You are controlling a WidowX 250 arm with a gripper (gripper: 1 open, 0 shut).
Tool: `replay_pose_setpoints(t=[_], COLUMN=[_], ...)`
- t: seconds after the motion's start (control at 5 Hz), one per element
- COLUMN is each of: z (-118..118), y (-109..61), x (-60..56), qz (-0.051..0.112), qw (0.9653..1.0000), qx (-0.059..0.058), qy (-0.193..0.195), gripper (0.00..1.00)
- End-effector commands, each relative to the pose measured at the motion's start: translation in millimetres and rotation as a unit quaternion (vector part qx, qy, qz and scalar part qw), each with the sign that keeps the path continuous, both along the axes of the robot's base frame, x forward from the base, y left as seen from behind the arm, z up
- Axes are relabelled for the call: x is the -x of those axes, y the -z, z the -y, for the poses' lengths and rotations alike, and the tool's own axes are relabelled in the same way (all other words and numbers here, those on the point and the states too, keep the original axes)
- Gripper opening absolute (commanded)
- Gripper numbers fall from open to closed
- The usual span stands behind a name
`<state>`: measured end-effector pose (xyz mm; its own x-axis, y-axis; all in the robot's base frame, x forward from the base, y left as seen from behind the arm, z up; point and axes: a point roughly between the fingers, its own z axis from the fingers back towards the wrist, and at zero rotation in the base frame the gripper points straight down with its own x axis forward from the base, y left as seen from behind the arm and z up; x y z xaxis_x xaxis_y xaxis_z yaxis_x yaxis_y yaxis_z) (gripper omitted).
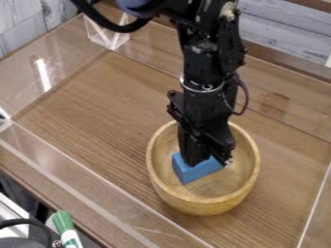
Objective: Remove the blue block from inside the brown bowl and put it on the table
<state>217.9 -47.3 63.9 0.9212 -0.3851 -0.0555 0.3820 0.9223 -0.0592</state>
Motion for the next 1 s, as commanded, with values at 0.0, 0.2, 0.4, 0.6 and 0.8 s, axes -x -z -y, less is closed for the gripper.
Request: replay_pose_setpoints(t=[0.0,0.2,0.4,0.6,0.8], z=[-1,-3,-4,-6,-8], y=[-19.1,-23.9,-28.1,-30.7,-32.4], x=[-12.2,-13.5,-14.5,-15.9,-16.1], qz=[0.035,0.037,0.038,0.042,0.043], qw=[0.9994,0.9993,0.9992,0.9989,0.9988], qx=[0.002,-0.001,-0.003,-0.005,-0.006], qy=[0.004,0.008,0.013,0.018,0.022], gripper=[0.0,0.0,0.0,0.0,0.0])
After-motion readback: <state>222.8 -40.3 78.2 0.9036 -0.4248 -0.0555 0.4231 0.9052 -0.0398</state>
